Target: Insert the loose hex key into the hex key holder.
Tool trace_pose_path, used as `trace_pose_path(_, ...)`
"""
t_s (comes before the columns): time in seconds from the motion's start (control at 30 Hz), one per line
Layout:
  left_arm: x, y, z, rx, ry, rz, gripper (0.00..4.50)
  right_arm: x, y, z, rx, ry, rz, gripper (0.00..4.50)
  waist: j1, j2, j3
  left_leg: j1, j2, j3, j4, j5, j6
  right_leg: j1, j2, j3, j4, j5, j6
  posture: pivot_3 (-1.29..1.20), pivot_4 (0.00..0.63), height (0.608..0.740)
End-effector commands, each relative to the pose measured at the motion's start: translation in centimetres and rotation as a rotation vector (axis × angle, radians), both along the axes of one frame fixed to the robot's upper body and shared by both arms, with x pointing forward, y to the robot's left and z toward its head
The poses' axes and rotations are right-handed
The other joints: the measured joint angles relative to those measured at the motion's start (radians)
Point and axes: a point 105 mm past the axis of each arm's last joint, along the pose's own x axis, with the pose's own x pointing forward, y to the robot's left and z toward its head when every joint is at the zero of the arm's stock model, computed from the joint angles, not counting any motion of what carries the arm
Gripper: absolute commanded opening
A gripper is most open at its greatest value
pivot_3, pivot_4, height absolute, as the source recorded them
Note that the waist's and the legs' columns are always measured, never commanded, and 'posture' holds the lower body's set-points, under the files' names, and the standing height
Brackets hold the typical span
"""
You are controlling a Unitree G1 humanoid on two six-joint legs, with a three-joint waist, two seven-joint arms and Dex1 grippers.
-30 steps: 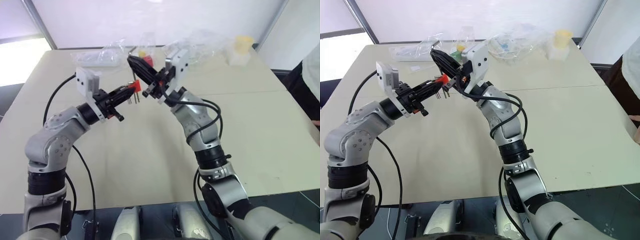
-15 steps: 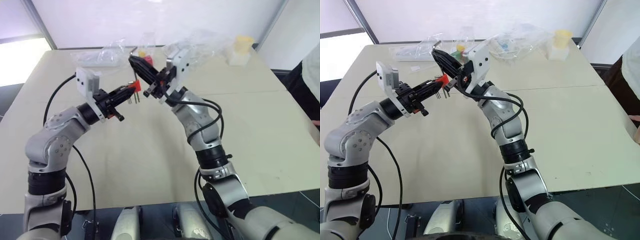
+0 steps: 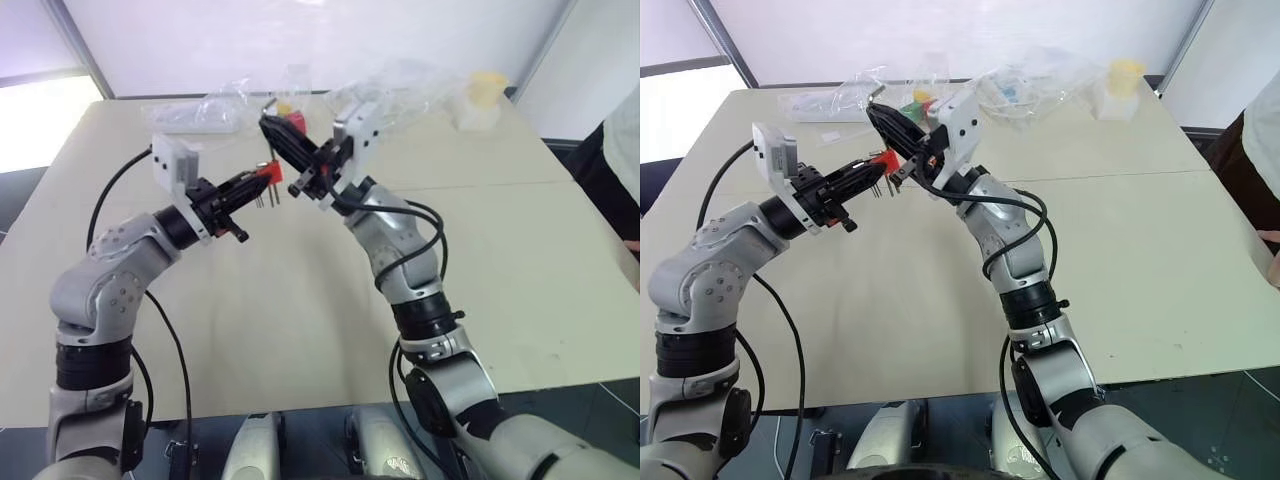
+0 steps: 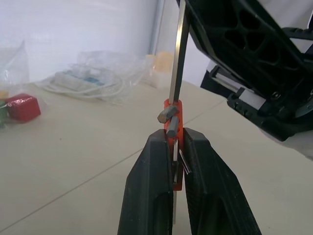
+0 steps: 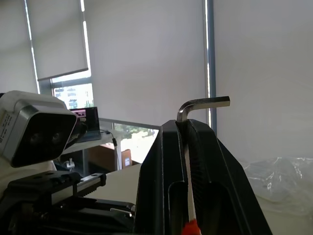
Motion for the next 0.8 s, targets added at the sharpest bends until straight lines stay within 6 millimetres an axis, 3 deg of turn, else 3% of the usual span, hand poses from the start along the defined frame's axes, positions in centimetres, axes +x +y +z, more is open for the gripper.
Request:
trace_pose_path(0.03,-0.7,-0.3,1.7,-0.007,-0.072,-0.016,0.0,-0.7,0.1,0.9,0.016,-0.047,0.011,0.02,0.0,0.0,0.0,0.0,0.0,0.0,0.0,0.0,0.0,0.0,0.0,0.0,0.0,0.0,0.0,0.0,0.15,0.74)
trace_pose_path(0.3,-0.7,-0.3,1.8,-0.005,-0.075,-0.015,0.0,-0.7,0.4,-0.1,-0.024,-0.041,0.013,0.02,0.0,0.0,0.0,0.0,0.0,0.0,0.0,0.0,0.0,0.0,0.0,0.0,0.0,0.0,0.0,0.0,0.15,0.74)
trace_pose_path(0.4,-0.7,-0.3,1.8,-0.004,-0.075,-0.013,0.0,-0.8,0.4,-0.3,-0.036,-0.042,0.016,1.15,0.0,0.0,0.0,0.0,0.0,0.0,0.0,0.0,0.0,0.0,0.0,0.0,0.0,0.0,0.0,0.0,0.15,0.74)
trace_pose_path(0.57,-0.7,-0.2,1.6,-0.004,-0.073,-0.01,0.0,-0.8,-0.4,-0.8,-0.058,-0.038,0.013,3.67,0.0,0.0,0.0,0.0,0.0,0.0,0.0,0.0,0.0,0.0,0.0,0.0,0.0,0.0,0.0,0.0,0.15,0.74)
trace_pose_path(0.8,-0.6,-0.9,0.8,-0.022,-0.028,-0.028,0.0,-1.6,-4.6,-2.7,-0.121,0.024,-0.018,3.67,0.007,0.0,0.0,0.0,0.0,0.0,0.0,0.0,0.0,0.001,-0.001,0.0,-0.001,0.0,0.0,0.0,0.15,0.74)
